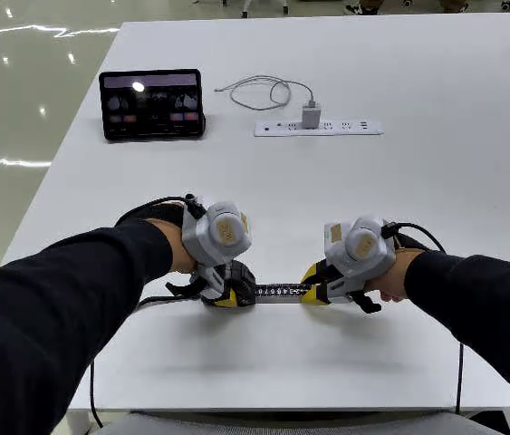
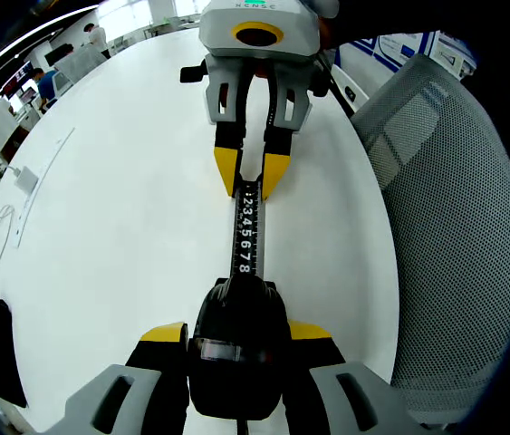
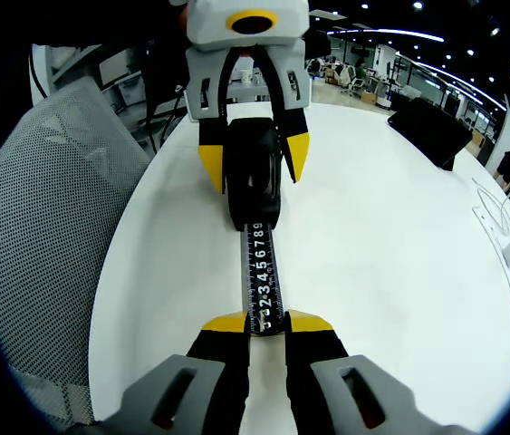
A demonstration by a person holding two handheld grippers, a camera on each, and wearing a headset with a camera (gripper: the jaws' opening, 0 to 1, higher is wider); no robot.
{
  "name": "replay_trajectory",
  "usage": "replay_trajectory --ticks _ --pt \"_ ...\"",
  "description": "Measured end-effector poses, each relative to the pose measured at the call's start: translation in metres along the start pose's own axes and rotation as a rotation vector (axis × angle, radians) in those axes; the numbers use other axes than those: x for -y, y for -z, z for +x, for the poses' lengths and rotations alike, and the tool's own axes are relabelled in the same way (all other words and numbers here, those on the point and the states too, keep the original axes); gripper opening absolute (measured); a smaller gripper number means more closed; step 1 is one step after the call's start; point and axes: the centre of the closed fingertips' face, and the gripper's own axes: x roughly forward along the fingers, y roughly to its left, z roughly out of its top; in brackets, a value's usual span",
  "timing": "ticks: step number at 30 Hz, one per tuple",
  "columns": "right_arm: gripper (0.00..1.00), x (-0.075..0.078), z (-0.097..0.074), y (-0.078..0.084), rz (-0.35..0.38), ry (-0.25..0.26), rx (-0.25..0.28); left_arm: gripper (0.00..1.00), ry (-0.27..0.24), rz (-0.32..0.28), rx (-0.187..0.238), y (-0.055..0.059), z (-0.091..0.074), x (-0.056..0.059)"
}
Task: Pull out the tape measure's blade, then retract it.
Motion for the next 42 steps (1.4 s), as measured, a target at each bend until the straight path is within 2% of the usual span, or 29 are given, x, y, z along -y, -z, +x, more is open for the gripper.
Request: replay_trajectory --ticks 19,27,42 --pt "0.09 0.002 -0.012 0.011 0.032 0.012 0.001 0.36 -0.002 0.003 -0.003 0.0 -0.001 0.0" --pt "0.09 0.004 -0.018 0.019 0.041 0.019 -0.004 0.36 0.003 -0.022 0.016 0.0 -0.001 -0.002" --pt "0.09 0.005 -0.026 0.03 0.052 0.024 -0.012 0.36 0.003 -0.005 0.001 0.0 -0.001 -0.001"
